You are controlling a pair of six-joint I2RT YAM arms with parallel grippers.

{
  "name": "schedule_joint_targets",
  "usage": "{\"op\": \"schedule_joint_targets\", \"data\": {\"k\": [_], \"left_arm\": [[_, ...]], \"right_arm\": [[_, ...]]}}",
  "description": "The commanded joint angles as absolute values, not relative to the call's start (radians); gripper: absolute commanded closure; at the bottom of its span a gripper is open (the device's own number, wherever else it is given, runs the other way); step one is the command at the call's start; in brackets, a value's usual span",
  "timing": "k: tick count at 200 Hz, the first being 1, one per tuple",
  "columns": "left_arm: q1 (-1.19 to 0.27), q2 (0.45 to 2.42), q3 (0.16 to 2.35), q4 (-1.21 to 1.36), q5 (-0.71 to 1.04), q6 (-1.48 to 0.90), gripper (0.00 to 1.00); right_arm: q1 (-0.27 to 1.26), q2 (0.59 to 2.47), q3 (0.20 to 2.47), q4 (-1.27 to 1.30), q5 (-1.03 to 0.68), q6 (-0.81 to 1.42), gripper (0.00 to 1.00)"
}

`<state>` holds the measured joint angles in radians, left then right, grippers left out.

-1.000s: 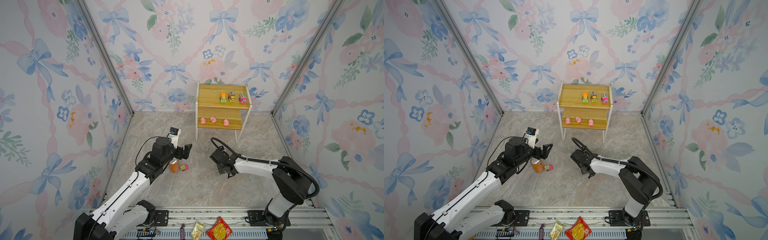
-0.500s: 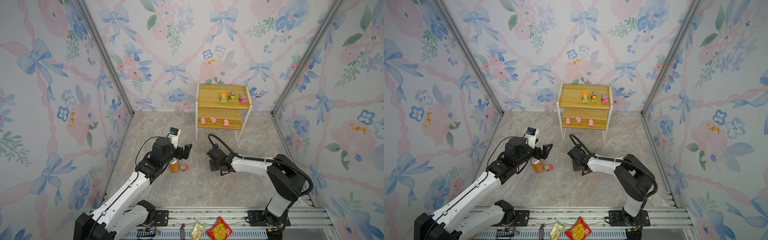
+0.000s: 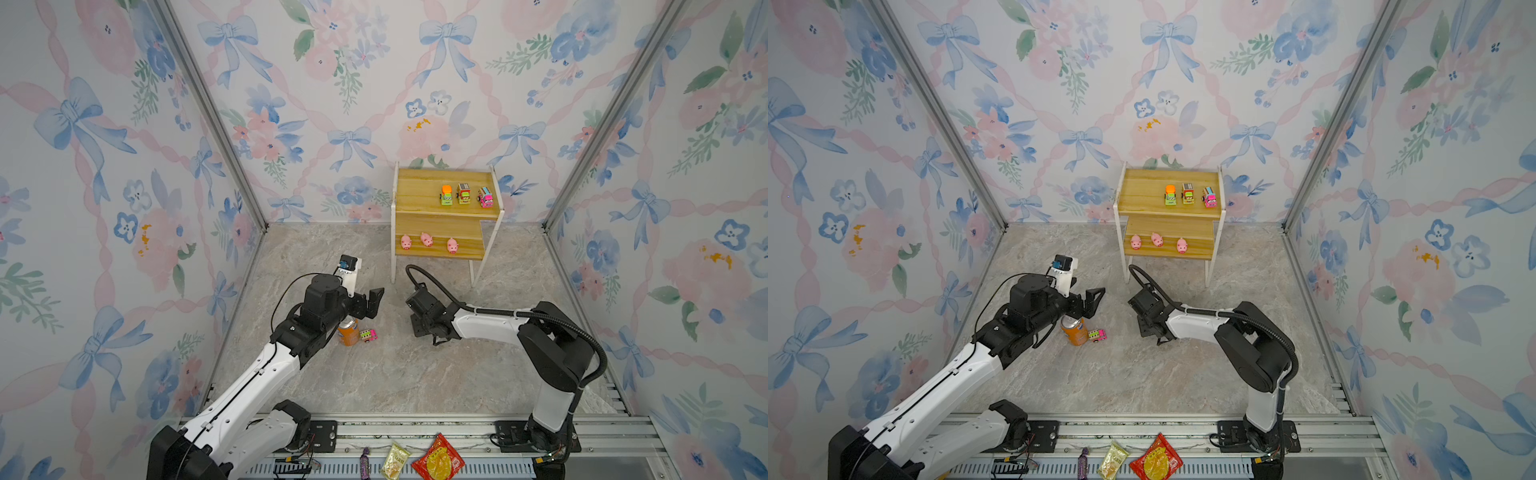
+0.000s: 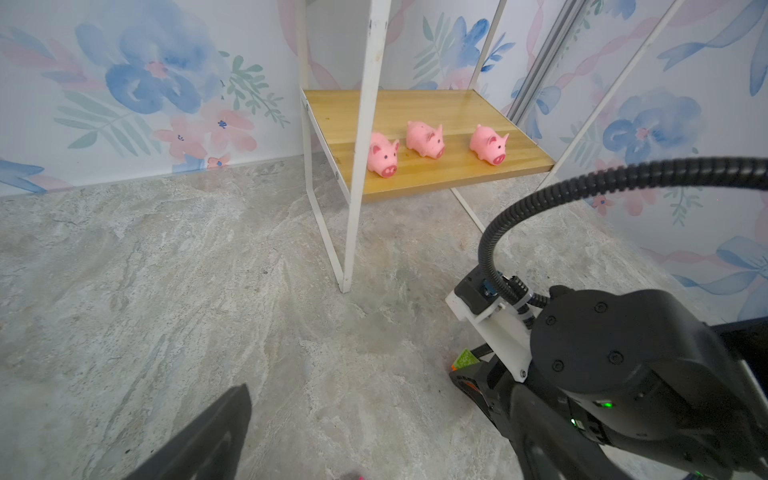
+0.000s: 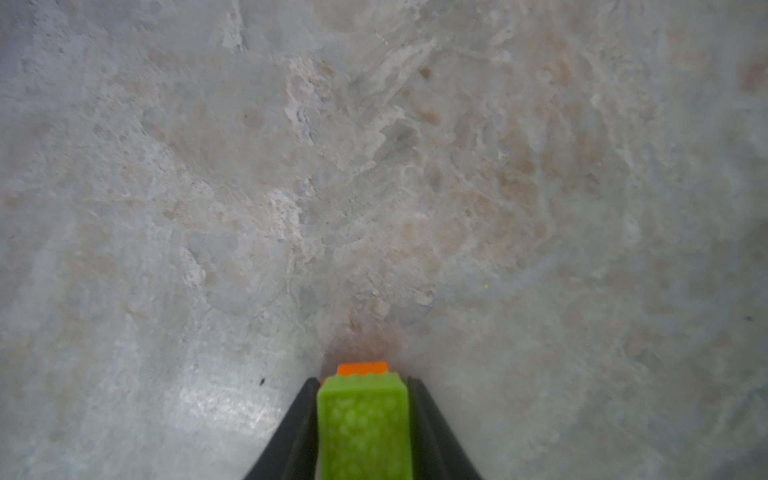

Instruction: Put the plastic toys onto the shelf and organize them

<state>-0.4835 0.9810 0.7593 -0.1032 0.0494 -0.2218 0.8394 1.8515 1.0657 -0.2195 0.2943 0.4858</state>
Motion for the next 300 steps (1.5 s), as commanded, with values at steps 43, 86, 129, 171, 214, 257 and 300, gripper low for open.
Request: {"op": "schedule_joint_targets", "data": {"k": [43,86,129,171,214,257,300], "left_arm": [[-0.482,0.98,0.775,-0.108,0.048,-0.232,0.02],[-0.482,0.976,0.775,-0.109,0.045,-0.23,0.02],[-0.482,0.973,0.773,-0.108,0.044,-0.232,0.02],[-0.482,0.969,0.774,-0.107,0.047,-0.232,0.02],[-0.486,0.97,0.767,-0.104,0.071,-0.218,0.02],[-0.514,0.996,0.761,-0.105,0.109,-0.192,0.02],[-0.52,0.999,0.761,-0.106,0.109,-0.192,0.02]], "right_arm": [[0.84,1.803,1.068,-0.149,0.345,0.43,0.45],[0.875,1.727,0.961,-0.021,0.406,0.426,0.37],[0.929,1.681,0.83,0.133,0.474,0.45,0.34],[0.969,1.661,0.671,0.357,0.551,0.456,0.35],[0.977,1.673,0.609,0.476,0.534,0.448,0.35],[0.979,1.701,0.583,0.557,0.519,0.435,0.41],[0.976,1.731,0.594,0.562,0.52,0.428,0.51]]}}
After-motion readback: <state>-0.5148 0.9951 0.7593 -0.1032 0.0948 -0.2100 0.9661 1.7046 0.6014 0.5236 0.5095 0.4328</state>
